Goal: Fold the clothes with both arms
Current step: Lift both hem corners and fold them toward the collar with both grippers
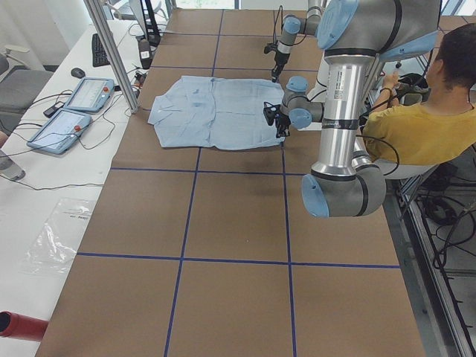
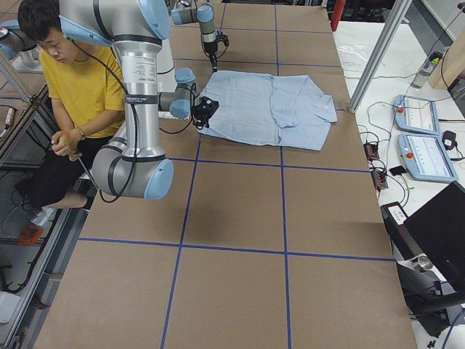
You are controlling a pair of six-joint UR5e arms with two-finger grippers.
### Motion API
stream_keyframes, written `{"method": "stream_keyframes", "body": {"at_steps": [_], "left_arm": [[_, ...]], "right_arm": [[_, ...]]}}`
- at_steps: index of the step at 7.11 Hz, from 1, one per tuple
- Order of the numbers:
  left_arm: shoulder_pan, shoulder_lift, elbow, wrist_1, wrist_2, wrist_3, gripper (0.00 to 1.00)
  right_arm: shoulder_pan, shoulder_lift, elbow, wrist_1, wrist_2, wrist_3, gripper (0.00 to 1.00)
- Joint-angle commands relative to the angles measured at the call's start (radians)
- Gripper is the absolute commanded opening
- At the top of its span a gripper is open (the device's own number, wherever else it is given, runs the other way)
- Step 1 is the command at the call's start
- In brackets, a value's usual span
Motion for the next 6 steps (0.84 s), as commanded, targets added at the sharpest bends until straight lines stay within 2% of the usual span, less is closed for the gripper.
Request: {"method": "stream_keyframes", "body": {"at_steps": [1, 2, 4, 5, 6], "left_arm": [[-0.032, 0.006, -0.123, 0.005, -0.006, 0.002, 0.0], [-0.108, -0.012, -0.138, 0.005, -0.078, 0.009, 0.0], [-0.298, -0.093, -0.128, 0.006, -0.172, 0.096, 0.0], [-0.35, -0.122, -0.081, -0.009, -0.171, 0.124, 0.0], [-0.425, -0.223, 0.029, -0.015, -0.169, 0.126, 0.0]], "right_arm": [[0.102, -0.019, 0.095, -0.006, 0.023, -0.002, 0.0], [0.175, -0.022, 0.134, -0.007, 0.073, -0.002, 0.0], [0.364, 0.013, 0.122, -0.006, 0.265, -0.053, 0.0], [0.424, 0.043, 0.098, -0.007, 0.311, -0.13, 0.0], [0.466, 0.071, 0.052, -0.007, 0.313, -0.147, 0.0]]}}
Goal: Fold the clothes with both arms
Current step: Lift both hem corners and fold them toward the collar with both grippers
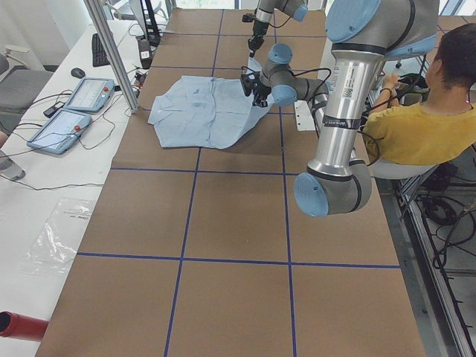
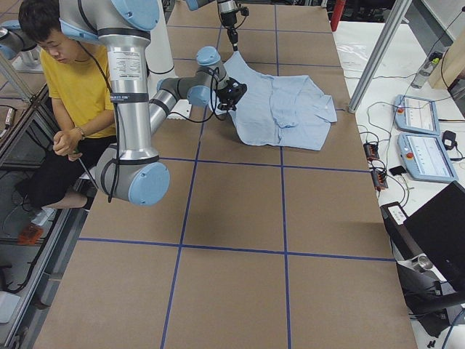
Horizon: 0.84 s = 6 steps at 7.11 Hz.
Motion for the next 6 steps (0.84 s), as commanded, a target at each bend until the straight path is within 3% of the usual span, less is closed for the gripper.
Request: {"method": "stream_keyframes", "body": {"at_steps": [1, 2, 5, 6], "left_arm": [[-0.15, -0.15, 0.218, -0.032, -0.002, 0.03, 0.0], [-0.213, -0.152, 0.252, -0.087, -0.008, 0.071, 0.0], [-0.236, -0.169, 0.277, -0.098, -0.002, 0.123, 0.0], [-0.245, -0.194, 0.335, -0.127, 0.001, 0.122, 0.0]], "right_arm": [[0.092, 0.092, -0.118, -0.006, 0.035, -0.057, 0.0], [0.132, 0.146, -0.187, -0.01, 0.035, -0.113, 0.0], [0.233, 0.26, -0.313, -0.072, 0.035, -0.245, 0.0], [0.244, 0.315, -0.377, -0.072, 0.035, -0.248, 0.0]]}}
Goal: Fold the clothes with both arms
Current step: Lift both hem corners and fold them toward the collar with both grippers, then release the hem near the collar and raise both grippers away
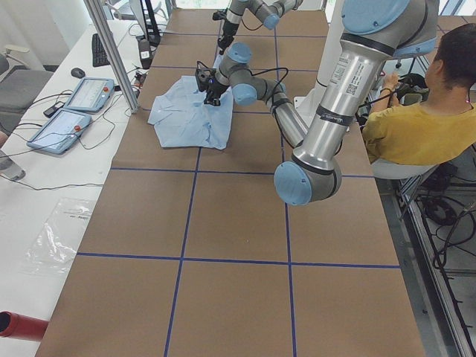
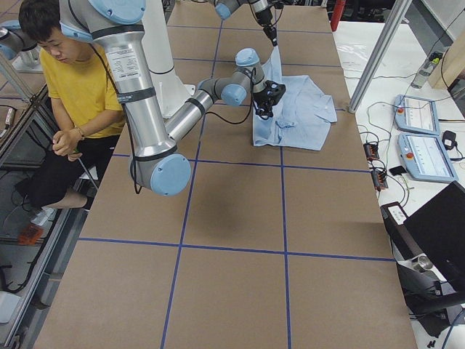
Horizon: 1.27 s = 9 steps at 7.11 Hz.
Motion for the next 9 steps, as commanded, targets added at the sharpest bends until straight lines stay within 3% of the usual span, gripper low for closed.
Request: {"method": "stream_keyframes", "body": {"at_steps": [1, 4, 6, 8, 9], "left_arm": [[-0.009, -0.052, 0.145, -0.105, 0.005, 0.005, 0.0], [-0.021, -0.139, 0.491, -0.432, 0.045, 0.005, 0.0], [-0.058, -0.149, 0.538, -0.477, 0.052, 0.08, 0.0], [-0.081, -0.158, 0.61, -0.517, 0.075, 0.132, 0.0], [-0.084, -0.176, 0.691, -0.583, 0.094, 0.149, 0.0]], "right_arm": [[0.039, 0.12, -0.152, -0.007, -0.001, -0.018, 0.0], [0.054, 0.229, -0.377, 0.007, -0.006, -0.067, 0.0], [0.075, 0.242, -0.467, 0.084, -0.007, -0.067, 0.0], [0.092, 0.246, -0.493, 0.086, -0.007, -0.095, 0.0], [0.092, 0.251, -0.516, 0.091, -0.007, -0.097, 0.0]]}}
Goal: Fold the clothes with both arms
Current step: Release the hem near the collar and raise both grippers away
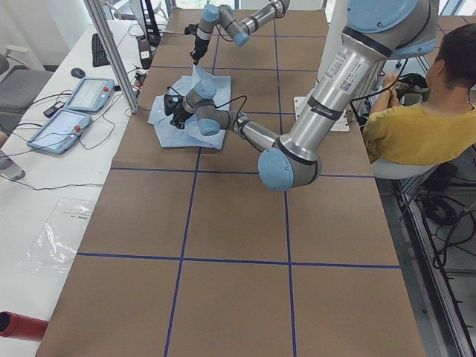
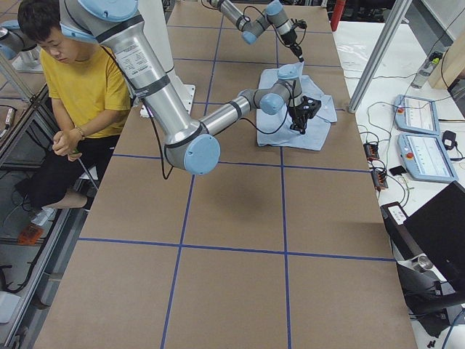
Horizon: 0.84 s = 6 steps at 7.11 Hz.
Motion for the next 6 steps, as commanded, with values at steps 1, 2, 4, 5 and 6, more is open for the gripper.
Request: {"method": "stream_keyframes", "body": {"at_steps": [1, 2, 4, 5, 6], "left_arm": [[-0.008, -0.053, 0.142, -0.079, 0.021, 0.025, 0.0], [-0.008, -0.078, 0.184, -0.096, 0.021, 0.025, 0.0], [-0.003, -0.095, 0.23, -0.101, 0.021, 0.053, 0.0], [-0.003, -0.11, 0.265, -0.103, 0.019, 0.073, 0.0], [-0.001, -0.112, 0.279, -0.103, 0.019, 0.075, 0.0]], "right_arm": [[0.004, 0.041, -0.11, 0.074, -0.002, -0.006, 0.0], [0.004, 0.058, -0.174, 0.142, -0.002, -0.006, 0.0], [0.004, 0.06, -0.209, 0.148, -0.003, -0.019, 0.0], [0.003, 0.061, -0.224, 0.164, -0.005, -0.02, 0.0], [0.001, 0.069, -0.245, 0.188, -0.006, -0.02, 0.0]]}}
